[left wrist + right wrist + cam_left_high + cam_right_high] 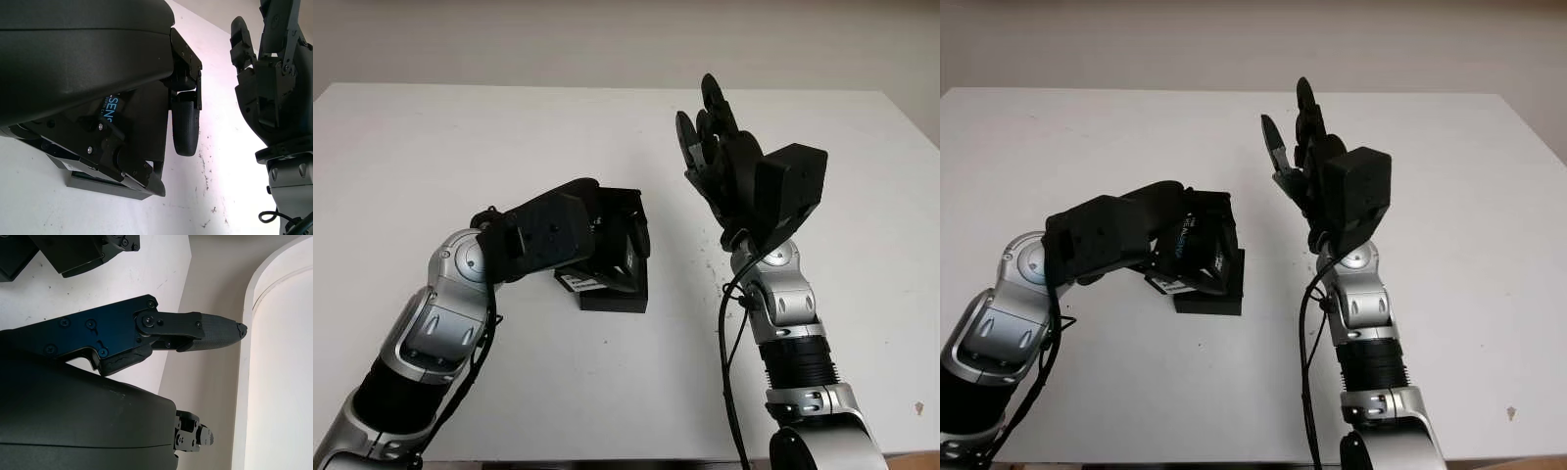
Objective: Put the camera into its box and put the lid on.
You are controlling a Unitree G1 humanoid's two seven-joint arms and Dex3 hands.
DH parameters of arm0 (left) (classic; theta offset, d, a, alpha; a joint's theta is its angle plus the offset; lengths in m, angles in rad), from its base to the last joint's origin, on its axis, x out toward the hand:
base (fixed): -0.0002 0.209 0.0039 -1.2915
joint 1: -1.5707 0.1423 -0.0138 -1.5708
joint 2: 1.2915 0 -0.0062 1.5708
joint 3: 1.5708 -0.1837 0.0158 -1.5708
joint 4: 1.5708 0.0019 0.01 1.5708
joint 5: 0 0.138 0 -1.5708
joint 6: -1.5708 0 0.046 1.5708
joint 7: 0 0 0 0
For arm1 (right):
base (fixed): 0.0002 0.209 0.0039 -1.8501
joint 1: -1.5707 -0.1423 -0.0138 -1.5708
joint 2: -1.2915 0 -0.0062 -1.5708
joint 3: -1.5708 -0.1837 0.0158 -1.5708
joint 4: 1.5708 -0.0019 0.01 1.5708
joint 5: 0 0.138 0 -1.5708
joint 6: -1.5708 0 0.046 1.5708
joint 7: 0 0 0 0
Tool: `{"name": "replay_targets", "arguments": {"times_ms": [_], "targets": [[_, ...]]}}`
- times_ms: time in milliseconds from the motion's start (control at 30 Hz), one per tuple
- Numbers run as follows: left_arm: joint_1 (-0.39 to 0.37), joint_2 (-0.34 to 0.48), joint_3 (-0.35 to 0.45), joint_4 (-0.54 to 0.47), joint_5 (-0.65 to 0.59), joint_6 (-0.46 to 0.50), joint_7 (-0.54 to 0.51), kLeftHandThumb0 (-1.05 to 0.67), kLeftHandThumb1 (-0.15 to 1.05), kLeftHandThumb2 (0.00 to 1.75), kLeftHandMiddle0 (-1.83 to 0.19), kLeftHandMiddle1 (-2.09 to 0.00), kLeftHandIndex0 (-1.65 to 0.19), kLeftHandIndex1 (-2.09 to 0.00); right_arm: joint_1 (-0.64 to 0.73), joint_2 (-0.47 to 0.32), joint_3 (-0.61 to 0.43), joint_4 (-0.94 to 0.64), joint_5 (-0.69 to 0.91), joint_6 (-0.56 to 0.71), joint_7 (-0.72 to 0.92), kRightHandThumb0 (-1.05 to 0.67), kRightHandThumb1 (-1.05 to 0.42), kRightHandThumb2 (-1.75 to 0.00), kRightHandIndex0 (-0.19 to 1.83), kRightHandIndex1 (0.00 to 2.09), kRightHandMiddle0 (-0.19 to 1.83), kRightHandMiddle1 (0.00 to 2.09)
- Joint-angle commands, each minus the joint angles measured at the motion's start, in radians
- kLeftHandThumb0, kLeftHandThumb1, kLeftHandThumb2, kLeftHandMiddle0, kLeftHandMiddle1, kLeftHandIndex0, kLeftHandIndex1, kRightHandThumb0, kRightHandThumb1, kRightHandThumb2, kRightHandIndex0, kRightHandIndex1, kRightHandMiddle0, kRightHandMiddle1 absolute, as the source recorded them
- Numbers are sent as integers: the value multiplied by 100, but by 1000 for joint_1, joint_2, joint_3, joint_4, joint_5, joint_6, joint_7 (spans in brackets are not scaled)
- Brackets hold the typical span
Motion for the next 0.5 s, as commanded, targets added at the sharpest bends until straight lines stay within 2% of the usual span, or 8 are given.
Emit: {"name": "replay_targets", "arguments": {"times_ms": [0, 467], "targets": [[5, -1, -8, -6, -4, -2, 3, -4, 93, 6, -42, -155, -36, -167, -14, 3, 1, -13, 0, 5, -1, -79, -105, -41, -12, 5, -10, 7], [34, 5, -11, -28, -10, 35, 6, -5, 92, 5, -41, -159, -37, -167, -9, 7, -1, -2, 0, -19, -2, -79, -105, -42, -13, 5, -10, 7]]}}
